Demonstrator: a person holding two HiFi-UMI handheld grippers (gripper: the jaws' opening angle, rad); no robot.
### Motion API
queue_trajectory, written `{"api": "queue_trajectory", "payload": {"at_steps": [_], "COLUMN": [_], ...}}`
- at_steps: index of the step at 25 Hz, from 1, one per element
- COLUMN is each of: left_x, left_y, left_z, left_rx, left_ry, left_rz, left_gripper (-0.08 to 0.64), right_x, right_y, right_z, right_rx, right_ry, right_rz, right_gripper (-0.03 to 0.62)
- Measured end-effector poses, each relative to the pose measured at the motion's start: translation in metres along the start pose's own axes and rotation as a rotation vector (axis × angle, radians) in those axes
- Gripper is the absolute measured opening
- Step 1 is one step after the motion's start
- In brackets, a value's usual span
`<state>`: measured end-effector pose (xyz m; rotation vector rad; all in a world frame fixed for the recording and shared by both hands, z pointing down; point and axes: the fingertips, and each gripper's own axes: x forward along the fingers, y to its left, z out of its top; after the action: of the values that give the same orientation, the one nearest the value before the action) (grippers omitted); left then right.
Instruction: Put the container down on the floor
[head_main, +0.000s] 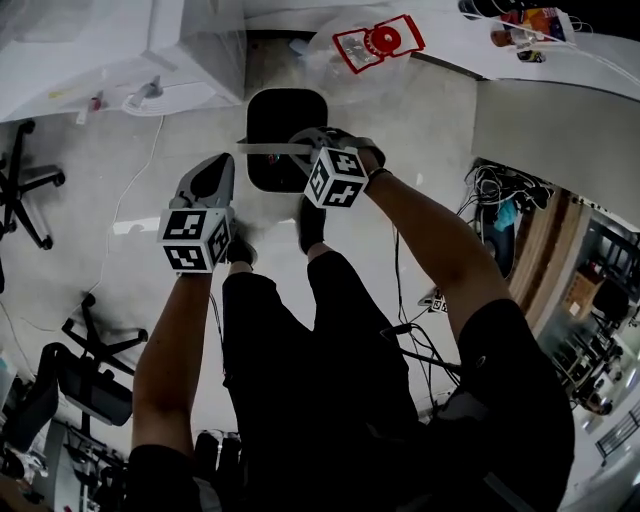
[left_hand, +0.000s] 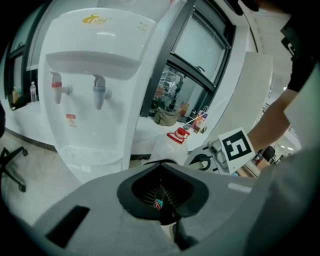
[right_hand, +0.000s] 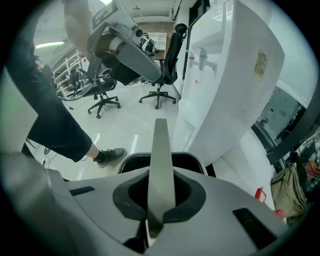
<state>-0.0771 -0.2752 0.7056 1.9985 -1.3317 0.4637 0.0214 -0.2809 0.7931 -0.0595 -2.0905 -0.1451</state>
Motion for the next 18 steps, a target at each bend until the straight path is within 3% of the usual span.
{"api": "queue_trajectory", "payload": {"at_steps": [6,18], "left_x": [0.023,0.049], "left_y": [0.012,0.042], "left_z": [-0.017,-0.044], "left_rx": [-0.008,-0.065], "left_ry": [0.028,0.018], "left_rz": [0.007,0.067], "left_gripper": [0.008,0.008], "right_x": [0.034,0.091], "right_y": [-0.007,-0.033], "right_z": [-0.022,-0.048], "right_rx": [-0.032,-0.053], "right_ry": [0.034,0.026], "right_rz": [0.027,-0.015], "right_gripper": [0.015,0.015]}}
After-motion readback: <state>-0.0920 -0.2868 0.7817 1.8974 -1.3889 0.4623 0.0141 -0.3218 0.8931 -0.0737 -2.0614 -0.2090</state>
